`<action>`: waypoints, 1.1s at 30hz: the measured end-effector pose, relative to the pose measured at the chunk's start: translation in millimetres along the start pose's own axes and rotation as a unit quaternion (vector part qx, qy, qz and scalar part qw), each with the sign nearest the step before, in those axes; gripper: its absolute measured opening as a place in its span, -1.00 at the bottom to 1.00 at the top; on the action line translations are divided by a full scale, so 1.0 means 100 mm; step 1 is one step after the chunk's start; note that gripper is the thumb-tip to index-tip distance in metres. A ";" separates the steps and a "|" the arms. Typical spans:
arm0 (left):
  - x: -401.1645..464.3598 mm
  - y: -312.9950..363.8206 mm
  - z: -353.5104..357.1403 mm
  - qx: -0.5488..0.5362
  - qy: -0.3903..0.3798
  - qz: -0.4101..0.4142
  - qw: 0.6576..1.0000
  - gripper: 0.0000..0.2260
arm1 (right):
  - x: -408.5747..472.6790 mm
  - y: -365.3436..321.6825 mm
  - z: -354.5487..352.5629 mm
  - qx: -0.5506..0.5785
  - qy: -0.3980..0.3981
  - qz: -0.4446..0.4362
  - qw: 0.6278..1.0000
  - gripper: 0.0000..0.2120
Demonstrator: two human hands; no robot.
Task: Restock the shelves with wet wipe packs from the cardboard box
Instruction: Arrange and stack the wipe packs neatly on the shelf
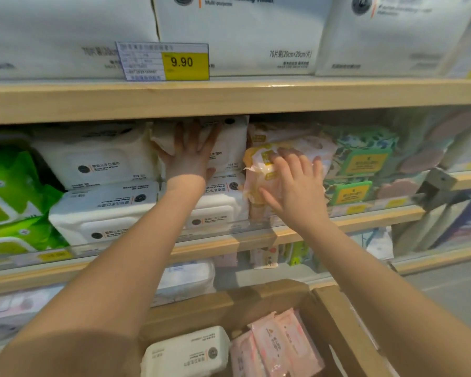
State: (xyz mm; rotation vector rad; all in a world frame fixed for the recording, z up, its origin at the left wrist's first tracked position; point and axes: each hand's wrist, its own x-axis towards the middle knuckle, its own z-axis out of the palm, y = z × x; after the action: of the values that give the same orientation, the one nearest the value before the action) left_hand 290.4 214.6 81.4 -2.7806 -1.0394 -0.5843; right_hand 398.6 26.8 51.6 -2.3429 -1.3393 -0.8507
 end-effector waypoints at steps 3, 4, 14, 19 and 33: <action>-0.36 -0.02 -0.16 -0.040 0.024 0.019 0.999 -0.29 | 0.03 -0.05 -0.16 0.005 -0.044 0.001 0.999 -0.43; -0.54 -0.04 -0.18 -0.064 0.035 0.022 0.997 -0.34 | 0.03 -0.06 -0.22 0.015 -0.054 0.002 0.998 -0.42; -2.98 -0.58 0.47 -0.188 -0.082 -0.074 0.976 -0.43 | -1.24 -0.70 -0.33 0.151 -0.133 -0.061 0.978 -0.42; -3.78 -0.73 0.74 -0.196 -0.166 -0.109 0.960 -0.43 | -2.14 -1.25 -0.09 0.207 -0.245 -0.107 0.941 -0.47; -4.66 -0.97 0.84 -0.222 -0.259 -0.102 0.935 -0.35 | -3.59 -1.57 0.53 0.178 -0.534 -0.272 0.781 -0.23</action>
State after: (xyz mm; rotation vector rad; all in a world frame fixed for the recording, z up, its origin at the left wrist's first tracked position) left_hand -68.3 25.7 -181.7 -3.3549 -1.4664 -0.0932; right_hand 144.0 -105.7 -219.6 -2.1035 -2.3695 0.8043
